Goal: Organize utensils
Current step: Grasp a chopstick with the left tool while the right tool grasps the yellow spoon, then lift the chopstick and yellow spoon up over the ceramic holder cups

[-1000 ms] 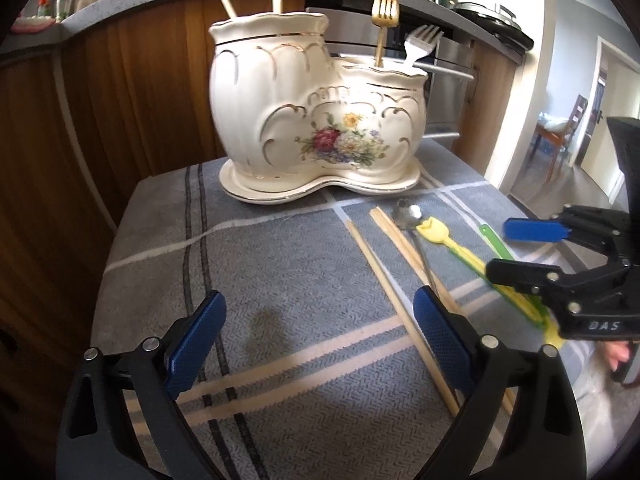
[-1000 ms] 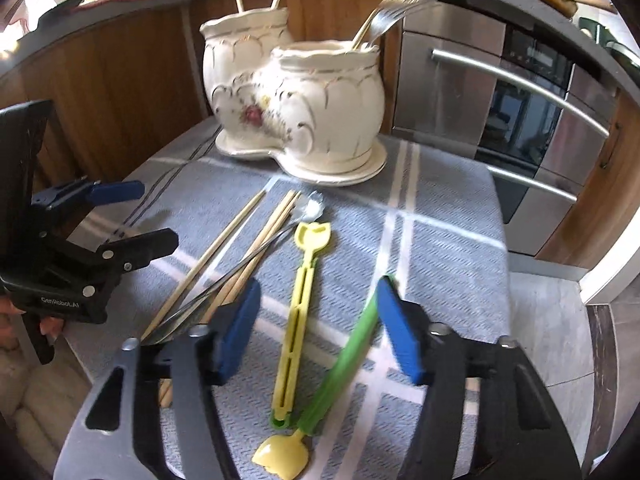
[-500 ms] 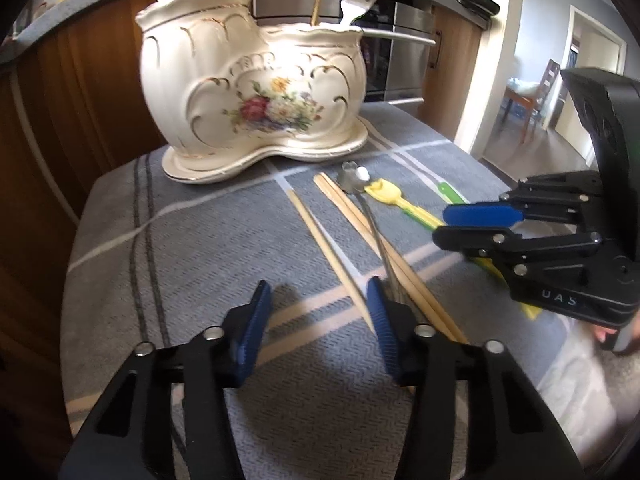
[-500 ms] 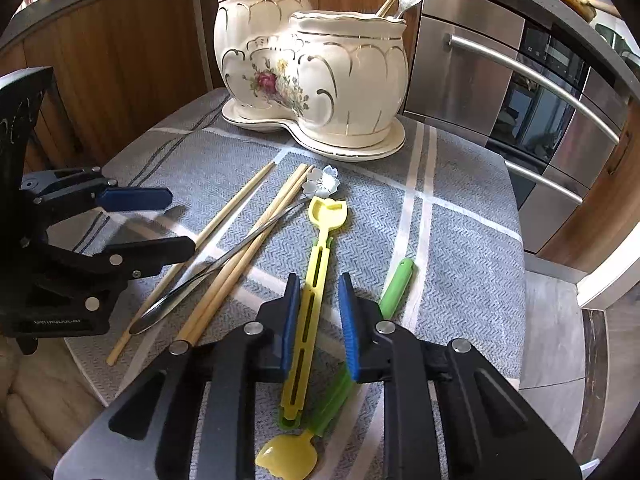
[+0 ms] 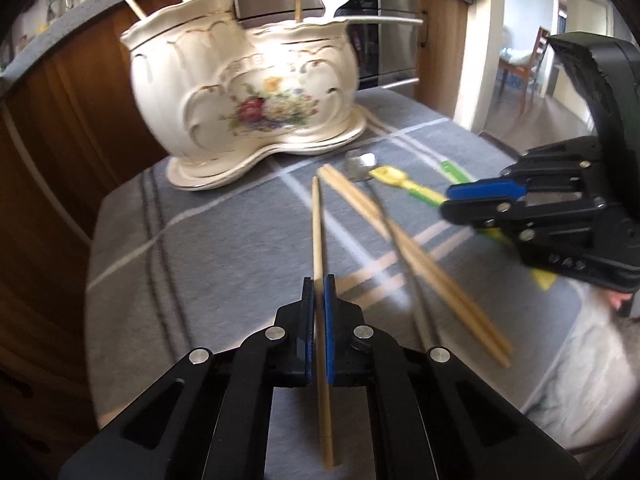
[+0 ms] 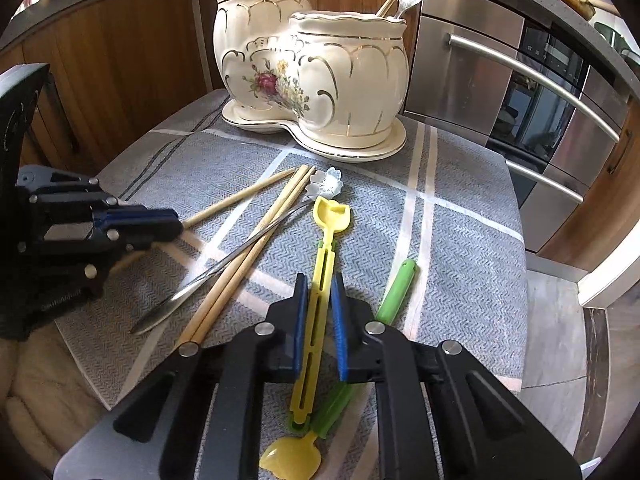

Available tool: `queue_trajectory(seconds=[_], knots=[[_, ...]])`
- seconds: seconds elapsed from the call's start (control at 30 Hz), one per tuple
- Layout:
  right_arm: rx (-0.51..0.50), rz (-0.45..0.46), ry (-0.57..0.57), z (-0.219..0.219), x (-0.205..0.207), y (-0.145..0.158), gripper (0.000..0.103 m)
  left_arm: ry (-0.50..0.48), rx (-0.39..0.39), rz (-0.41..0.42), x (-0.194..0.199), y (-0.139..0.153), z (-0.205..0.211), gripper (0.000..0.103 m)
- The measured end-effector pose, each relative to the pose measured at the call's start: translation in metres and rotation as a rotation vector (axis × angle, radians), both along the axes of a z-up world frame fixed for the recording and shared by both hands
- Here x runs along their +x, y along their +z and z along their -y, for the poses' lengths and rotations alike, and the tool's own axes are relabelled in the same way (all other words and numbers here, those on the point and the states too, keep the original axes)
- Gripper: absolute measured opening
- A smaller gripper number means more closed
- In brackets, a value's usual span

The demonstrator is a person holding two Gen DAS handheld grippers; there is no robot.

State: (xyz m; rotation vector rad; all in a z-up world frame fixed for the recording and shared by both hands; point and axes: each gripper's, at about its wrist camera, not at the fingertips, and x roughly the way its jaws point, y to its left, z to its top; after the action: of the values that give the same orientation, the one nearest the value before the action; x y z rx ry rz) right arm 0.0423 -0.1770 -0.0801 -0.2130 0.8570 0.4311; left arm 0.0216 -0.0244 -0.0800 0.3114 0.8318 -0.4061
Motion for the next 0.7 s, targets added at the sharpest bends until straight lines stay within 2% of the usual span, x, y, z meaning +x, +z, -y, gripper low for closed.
queue_trajectory(seconds=[0.13, 0.23, 0.33, 0.4, 0.43, 0.47, 0.7], knots=[[-0.007, 0.003, -0.020, -0.001, 0.005, 0.000, 0.013, 0.022, -0.071, -0.041, 0.007, 0.000, -0.009, 0.006], [-0.019, 0.011, -0.034, -0.002, 0.009, -0.001, 0.017, 0.025, -0.080, -0.046, 0.009, -0.001, -0.006, 0.020], [-0.035, 0.028, -0.040, -0.004, 0.012, -0.001, 0.018, 0.034, -0.077, -0.037, 0.009, -0.002, -0.002, 0.020], [-0.028, 0.023, -0.041, -0.004, 0.013, -0.001, 0.016, 0.044, -0.068, -0.026, 0.011, -0.003, -0.001, 0.019], [-0.019, 0.018, -0.033, -0.004, 0.012, 0.000, 0.012, 0.046, -0.062, -0.022, 0.012, -0.003, 0.000, 0.015], [-0.018, 0.019, -0.033, -0.004, 0.012, 0.000, 0.011, 0.050, -0.044, -0.012, 0.012, -0.003, 0.000, 0.005], [0.043, 0.049, -0.043, 0.005, 0.005, 0.013, 0.010, 0.028, -0.047, 0.016, 0.005, 0.005, -0.005, 0.005]])
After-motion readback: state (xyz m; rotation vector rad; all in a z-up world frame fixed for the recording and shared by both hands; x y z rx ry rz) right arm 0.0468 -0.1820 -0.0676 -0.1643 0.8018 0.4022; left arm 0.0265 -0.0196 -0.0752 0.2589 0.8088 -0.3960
